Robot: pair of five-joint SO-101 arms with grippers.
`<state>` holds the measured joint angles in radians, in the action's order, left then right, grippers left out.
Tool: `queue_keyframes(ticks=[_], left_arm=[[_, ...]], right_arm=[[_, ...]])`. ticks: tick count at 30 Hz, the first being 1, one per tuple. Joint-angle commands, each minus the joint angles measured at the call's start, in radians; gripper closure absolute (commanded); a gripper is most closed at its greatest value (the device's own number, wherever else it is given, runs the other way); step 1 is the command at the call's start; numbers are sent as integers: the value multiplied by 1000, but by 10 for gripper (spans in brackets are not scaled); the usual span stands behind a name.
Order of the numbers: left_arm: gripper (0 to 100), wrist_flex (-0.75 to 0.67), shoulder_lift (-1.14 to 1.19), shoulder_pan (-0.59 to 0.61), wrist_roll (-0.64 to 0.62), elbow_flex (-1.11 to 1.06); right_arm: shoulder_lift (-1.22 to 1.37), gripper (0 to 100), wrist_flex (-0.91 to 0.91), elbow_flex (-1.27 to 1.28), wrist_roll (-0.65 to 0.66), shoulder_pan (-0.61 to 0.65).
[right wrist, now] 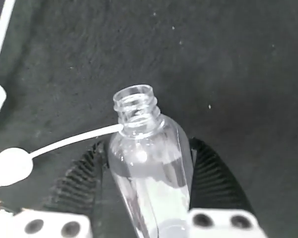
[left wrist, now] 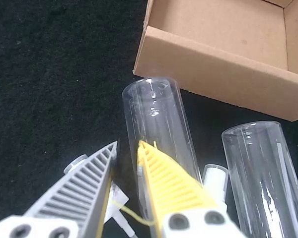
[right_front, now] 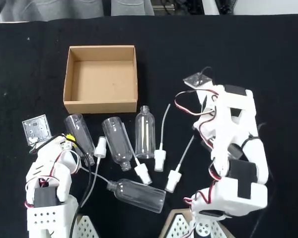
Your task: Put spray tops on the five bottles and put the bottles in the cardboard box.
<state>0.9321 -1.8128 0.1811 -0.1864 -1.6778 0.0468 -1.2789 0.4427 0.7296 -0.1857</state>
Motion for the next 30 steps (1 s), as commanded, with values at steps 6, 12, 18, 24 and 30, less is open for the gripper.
queue_keyframes(ticks=[6,12,18,24,30], left_arm=[[938,5,-8,8,5,-22],[938,5,-8,8,5,-22],[938,5,-8,8,5,-22],[938,5,-8,8,5,-22],[938,5,-8,8,5,-22]], right_arm=[[-114,896,-49,-10,-143,49],[-156,896,-137,-79,-247,124],[-200,896,-190,-159,-325,143],[-242,896,-192,-176,-379,193],[-286,917,-183,-176,-414,256]])
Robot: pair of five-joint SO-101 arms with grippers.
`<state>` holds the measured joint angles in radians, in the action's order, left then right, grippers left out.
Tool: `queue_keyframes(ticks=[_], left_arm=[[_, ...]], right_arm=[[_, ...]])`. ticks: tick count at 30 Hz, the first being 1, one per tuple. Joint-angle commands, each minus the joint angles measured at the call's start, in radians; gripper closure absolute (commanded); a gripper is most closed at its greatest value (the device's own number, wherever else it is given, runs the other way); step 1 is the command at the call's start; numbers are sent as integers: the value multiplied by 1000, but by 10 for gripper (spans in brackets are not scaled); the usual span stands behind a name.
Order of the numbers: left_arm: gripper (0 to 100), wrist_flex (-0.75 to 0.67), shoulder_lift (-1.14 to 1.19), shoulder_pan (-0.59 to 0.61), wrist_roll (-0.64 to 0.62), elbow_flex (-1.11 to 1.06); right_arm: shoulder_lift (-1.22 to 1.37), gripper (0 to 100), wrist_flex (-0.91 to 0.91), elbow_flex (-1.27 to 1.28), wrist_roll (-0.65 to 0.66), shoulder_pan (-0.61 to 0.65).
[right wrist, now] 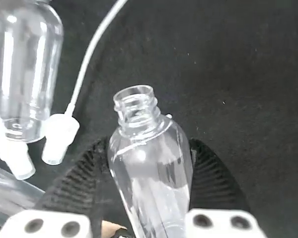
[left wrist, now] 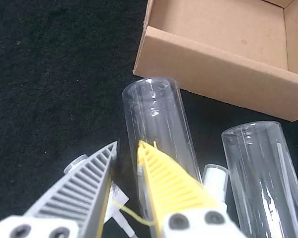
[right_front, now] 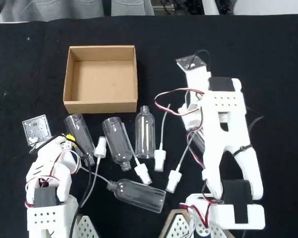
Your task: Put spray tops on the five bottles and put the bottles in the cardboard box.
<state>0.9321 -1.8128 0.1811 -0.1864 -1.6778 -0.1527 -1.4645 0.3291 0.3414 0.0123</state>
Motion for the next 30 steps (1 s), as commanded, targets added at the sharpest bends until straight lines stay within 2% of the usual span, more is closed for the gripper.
queue_keyframes(ticks=[1,6,13,27,30], left_arm=[[938,5,-8,8,5,-22],[938,5,-8,8,5,-22],[938,5,-8,8,5,-22],[938,5,-8,8,5,-22],[938,5,-8,8,5,-22]], right_arm=[[-99,925,3,-62,-28,71],[-173,927,-8,-54,-28,120],[-288,931,-23,-15,-28,123],[-522,931,68,199,-29,123],[-556,931,68,213,-61,123]])
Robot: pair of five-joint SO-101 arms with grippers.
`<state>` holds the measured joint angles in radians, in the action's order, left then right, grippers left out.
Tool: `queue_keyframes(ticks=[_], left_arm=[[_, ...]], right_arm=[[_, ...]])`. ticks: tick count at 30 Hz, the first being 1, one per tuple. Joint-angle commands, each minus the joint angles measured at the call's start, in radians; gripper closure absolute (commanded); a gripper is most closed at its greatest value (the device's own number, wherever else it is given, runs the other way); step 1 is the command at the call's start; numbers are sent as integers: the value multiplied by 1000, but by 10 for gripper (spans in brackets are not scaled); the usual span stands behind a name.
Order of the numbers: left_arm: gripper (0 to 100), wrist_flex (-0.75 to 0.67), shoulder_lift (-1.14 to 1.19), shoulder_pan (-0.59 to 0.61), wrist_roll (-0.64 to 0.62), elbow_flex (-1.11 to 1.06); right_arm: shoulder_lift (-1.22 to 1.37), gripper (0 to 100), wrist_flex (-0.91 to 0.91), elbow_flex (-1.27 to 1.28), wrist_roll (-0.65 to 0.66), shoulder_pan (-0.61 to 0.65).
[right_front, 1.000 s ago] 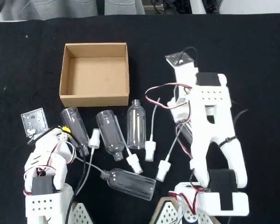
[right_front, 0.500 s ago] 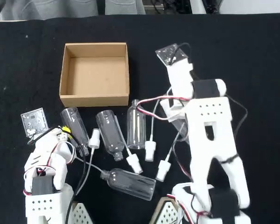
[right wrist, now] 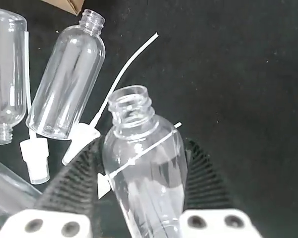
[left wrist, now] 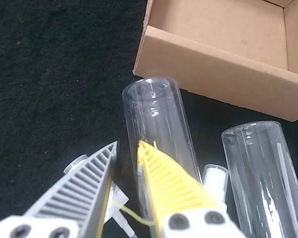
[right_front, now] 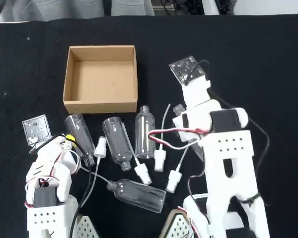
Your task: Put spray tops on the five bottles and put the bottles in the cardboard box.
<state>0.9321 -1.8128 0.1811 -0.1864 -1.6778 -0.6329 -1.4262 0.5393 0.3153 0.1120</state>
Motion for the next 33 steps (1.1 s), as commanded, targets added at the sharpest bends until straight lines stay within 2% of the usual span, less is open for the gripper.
queue_keyframes(ticks=[1,5,22,30,33], left_arm=[[938,5,-8,8,5,-22],[938,5,-8,8,5,-22],[938,5,-8,8,5,-22],[938,5,-8,8,5,-22],[938,5,-8,8,5,-22]], right_arm=[[-87,931,29,5,-43,25],[-134,931,34,38,-43,25],[-318,931,261,298,-43,23],[-337,931,279,315,-49,23],[-337,931,295,317,-94,23]])
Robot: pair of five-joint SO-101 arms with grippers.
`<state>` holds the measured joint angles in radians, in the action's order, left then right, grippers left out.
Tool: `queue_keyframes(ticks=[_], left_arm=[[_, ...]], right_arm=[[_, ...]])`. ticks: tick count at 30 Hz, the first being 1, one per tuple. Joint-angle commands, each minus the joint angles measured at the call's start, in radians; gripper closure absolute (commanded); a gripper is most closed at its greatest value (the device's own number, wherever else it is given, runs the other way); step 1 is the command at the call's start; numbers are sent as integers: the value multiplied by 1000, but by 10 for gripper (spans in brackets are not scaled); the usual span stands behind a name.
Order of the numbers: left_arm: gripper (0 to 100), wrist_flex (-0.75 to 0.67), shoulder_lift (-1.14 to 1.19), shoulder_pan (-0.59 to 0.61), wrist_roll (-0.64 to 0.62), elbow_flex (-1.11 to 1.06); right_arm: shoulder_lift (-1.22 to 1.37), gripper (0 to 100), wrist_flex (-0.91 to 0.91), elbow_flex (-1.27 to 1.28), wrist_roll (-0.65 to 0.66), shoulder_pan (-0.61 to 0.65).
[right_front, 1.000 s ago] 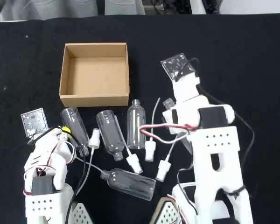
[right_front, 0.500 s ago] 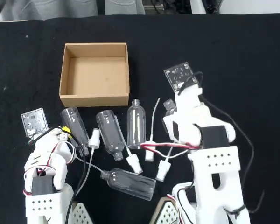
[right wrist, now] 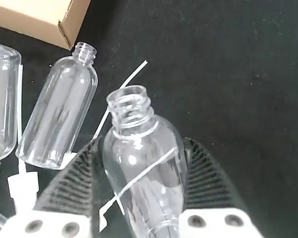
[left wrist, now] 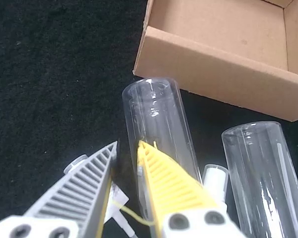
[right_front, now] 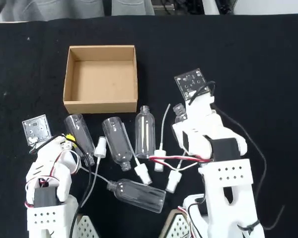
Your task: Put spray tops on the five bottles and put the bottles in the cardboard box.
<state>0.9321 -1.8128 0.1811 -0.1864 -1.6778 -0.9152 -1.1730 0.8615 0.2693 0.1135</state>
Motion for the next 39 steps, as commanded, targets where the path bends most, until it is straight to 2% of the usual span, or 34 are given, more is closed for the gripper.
queue_keyframes(ticks=[1,26,39], left_arm=[[938,5,-8,8,5,-22],[938,5,-8,4,3,-22],[938,5,-9,10,11,-22]], right_arm=[[-54,931,41,-5,-52,21],[-58,931,103,53,-55,21],[-311,931,126,176,-77,21]])
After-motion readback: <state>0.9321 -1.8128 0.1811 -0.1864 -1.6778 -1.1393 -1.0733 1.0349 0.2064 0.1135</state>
